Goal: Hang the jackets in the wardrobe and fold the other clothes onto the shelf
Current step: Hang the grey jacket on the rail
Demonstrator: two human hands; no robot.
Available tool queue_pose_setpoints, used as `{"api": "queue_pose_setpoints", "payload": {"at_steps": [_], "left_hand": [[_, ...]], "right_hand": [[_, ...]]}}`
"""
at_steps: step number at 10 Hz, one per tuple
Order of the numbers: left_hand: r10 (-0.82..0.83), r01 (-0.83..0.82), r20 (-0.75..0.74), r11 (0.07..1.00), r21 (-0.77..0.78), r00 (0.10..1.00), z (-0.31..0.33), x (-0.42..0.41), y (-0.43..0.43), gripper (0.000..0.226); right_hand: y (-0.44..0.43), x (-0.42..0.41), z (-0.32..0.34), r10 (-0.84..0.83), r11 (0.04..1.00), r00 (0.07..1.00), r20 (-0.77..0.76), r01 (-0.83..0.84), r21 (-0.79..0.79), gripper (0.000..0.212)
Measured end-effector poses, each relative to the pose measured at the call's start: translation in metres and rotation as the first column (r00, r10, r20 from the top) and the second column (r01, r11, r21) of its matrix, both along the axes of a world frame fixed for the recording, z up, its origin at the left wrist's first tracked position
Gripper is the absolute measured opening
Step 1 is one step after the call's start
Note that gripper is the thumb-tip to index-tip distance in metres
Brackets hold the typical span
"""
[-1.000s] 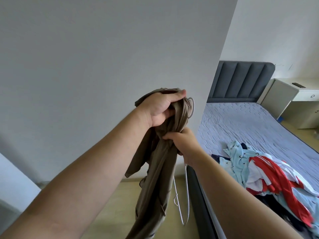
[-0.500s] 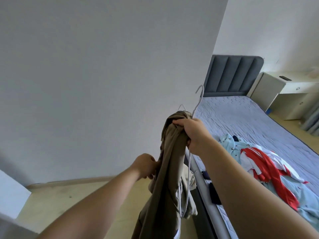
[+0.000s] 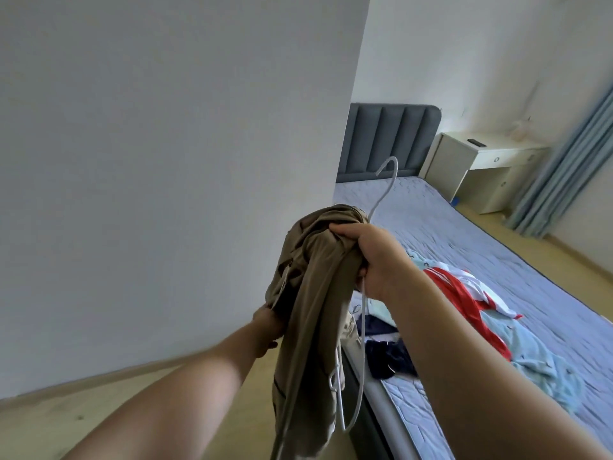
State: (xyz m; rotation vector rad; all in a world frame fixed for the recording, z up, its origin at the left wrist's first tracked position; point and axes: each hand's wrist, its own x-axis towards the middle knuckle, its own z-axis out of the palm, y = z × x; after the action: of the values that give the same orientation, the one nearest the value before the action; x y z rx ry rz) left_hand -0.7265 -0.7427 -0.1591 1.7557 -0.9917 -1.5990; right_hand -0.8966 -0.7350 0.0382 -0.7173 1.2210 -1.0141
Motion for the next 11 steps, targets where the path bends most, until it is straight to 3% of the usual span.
{"api": "queue_pose_setpoints", "payload": {"at_steps": [1, 2, 3, 4, 5, 7, 9, 10, 11], "left_hand": [[-0.012, -0.008, -0.158, 0.992, -0.127, 0.987, 0.004, -0.025, -0.010, 0.036], [0.040, -0.050, -0.149, 0.997, -0.061, 0.988, -0.014, -0.031, -0.015, 0.035], [0.063, -0.061, -0.027, 0.995, 0.073, 0.998, -0.020, -0.029, -0.017, 0.029], [0.214, -0.170, -0.233, 0.966, 0.196, 0.949, -0.010, -0.027, -0.037, 0.027], [0.391, -0.332, -0.391, 0.919, 0.211, 0.833, 0.014, -0.025, -0.064, 0.022], [0.219, -0.281, -0.586, 0.960, -0.016, 0.781, 0.076, -0.008, -0.098, 0.051], [0.148, -0.244, -0.628, 0.967, -0.069, 0.764, 0.111, 0.006, -0.112, 0.043], [0.117, -0.359, -0.792, 0.924, -0.135, 0.599, 0.114, 0.008, -0.115, 0.044], [0.077, -0.352, -0.827, 0.924, -0.151, 0.556, 0.094, 0.001, -0.109, 0.037]], "right_hand": [[0.002, -0.013, 0.010, 0.001, 1.000, 0.999, 0.050, -0.001, 0.017, 0.015], [0.003, -0.031, 0.020, -0.031, 0.999, 0.993, 0.114, 0.028, 0.032, 0.010], [0.002, -0.052, 0.025, -0.077, 0.997, 0.991, 0.114, 0.073, 0.039, 0.013], [0.002, -0.075, 0.023, -0.144, 0.988, 0.987, 0.072, 0.139, 0.070, 0.012], [0.001, -0.096, 0.011, -0.244, 0.967, 0.970, -0.019, 0.245, 0.075, 0.018], [-0.003, -0.114, -0.014, -0.327, 0.936, 0.941, -0.085, 0.335, 0.110, 0.028], [-0.011, -0.119, -0.005, -0.228, 0.967, 0.973, -0.039, 0.231, 0.111, 0.024], [-0.016, -0.118, 0.007, -0.113, 0.987, 0.993, -0.011, 0.114, 0.115, 0.012], [-0.021, -0.116, 0.021, -0.042, 0.995, 0.999, 0.025, 0.040, 0.095, 0.011]]}}
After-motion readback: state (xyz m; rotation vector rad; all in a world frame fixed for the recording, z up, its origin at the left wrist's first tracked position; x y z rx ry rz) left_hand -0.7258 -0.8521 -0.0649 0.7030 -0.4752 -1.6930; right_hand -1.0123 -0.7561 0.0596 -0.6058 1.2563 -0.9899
